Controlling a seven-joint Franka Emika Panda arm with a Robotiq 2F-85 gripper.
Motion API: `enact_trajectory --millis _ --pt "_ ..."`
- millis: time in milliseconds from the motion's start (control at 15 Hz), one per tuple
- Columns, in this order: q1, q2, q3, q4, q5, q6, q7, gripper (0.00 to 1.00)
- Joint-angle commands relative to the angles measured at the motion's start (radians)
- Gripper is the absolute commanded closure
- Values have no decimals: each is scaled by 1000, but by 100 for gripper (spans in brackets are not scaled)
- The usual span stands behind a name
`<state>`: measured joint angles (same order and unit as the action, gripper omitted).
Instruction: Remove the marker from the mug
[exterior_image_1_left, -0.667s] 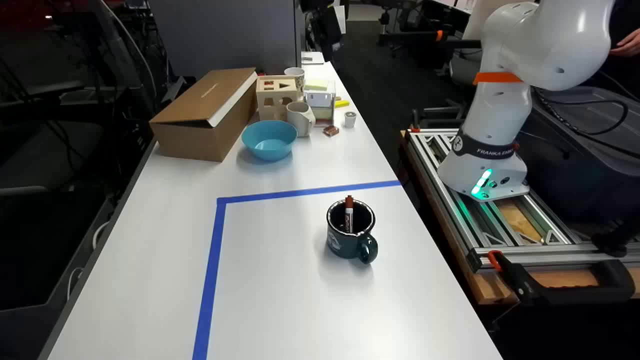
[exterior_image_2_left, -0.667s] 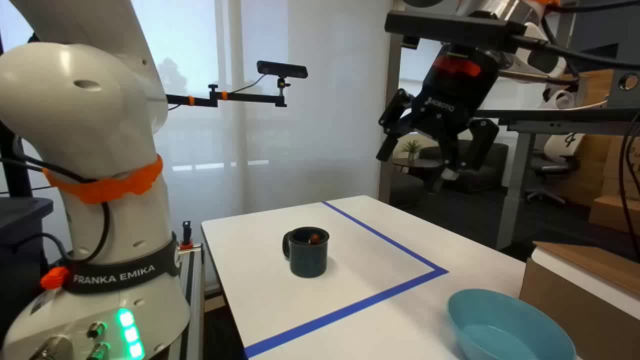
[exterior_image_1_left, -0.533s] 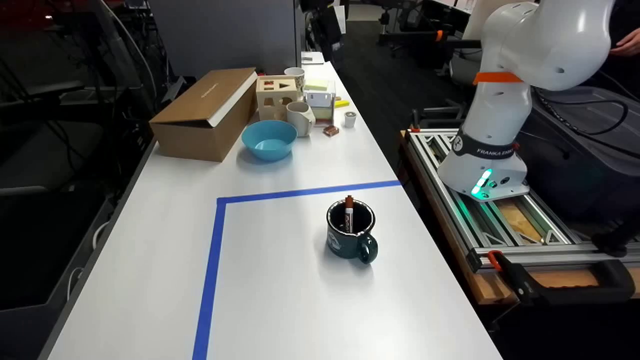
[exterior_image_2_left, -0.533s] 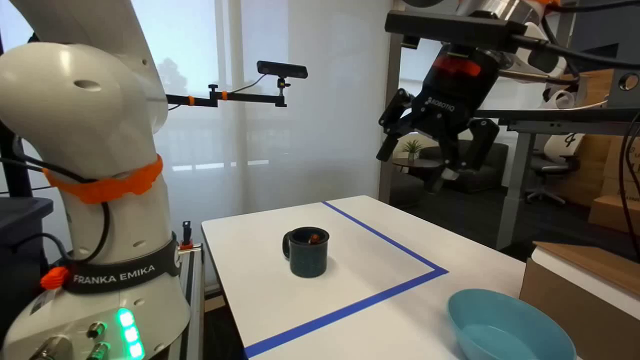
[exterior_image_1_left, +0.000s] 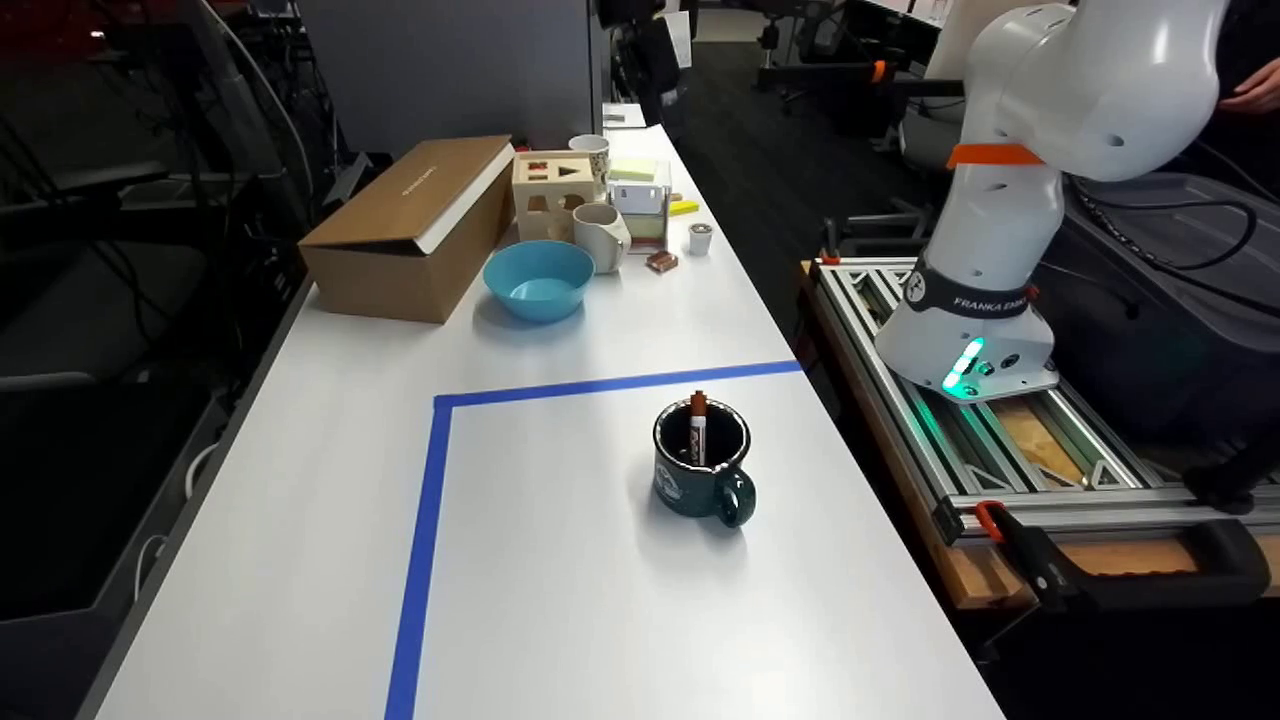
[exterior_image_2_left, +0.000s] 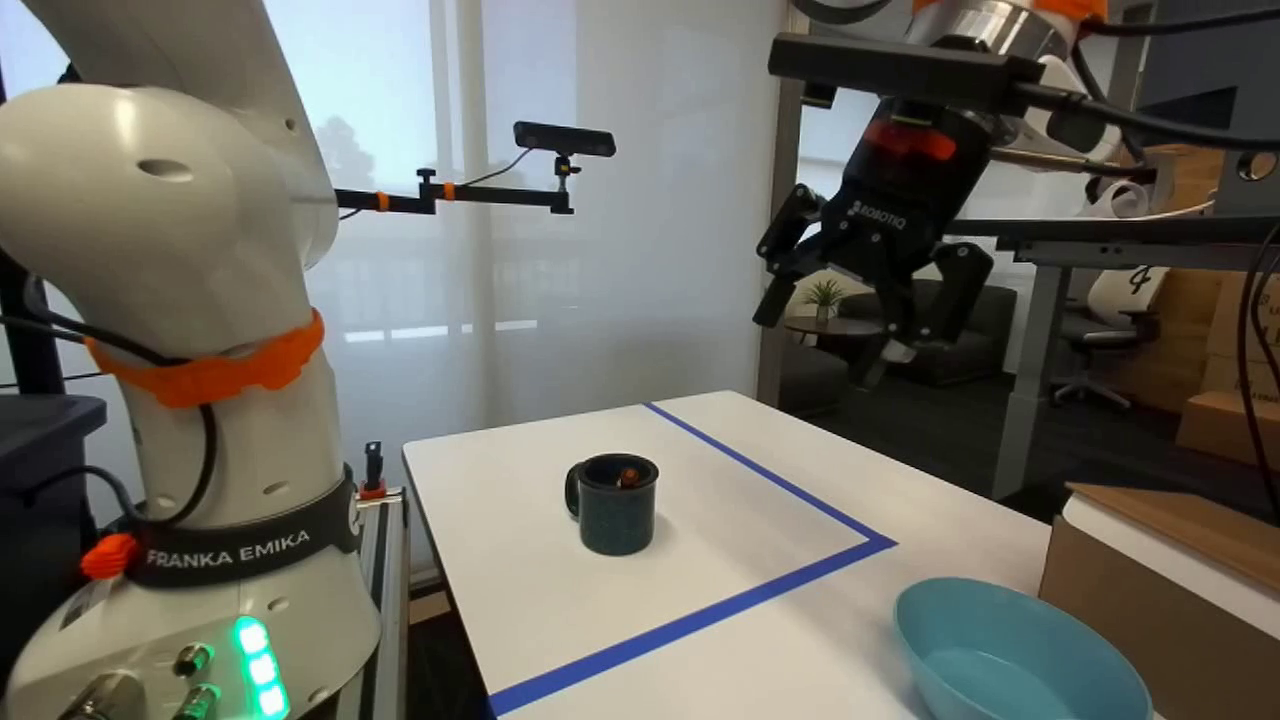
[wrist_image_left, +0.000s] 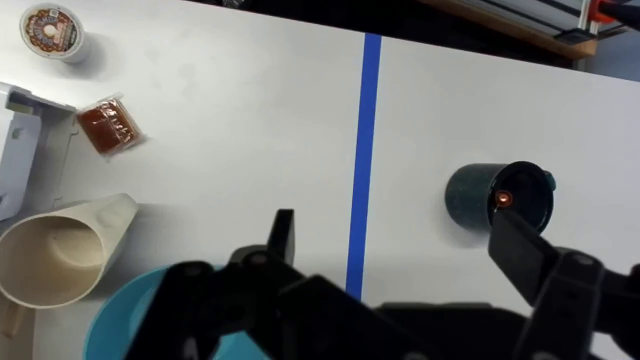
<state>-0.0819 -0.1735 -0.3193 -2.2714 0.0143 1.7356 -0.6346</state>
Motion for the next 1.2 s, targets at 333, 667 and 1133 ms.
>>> enact_trajectory --millis 333,667,1133 --pt "22 -5 149 -119 41 124 10 0" --pt "53 -9 201 -187 108 176 5 0" --pt "106 -8 266 -278 159 247 1 0"
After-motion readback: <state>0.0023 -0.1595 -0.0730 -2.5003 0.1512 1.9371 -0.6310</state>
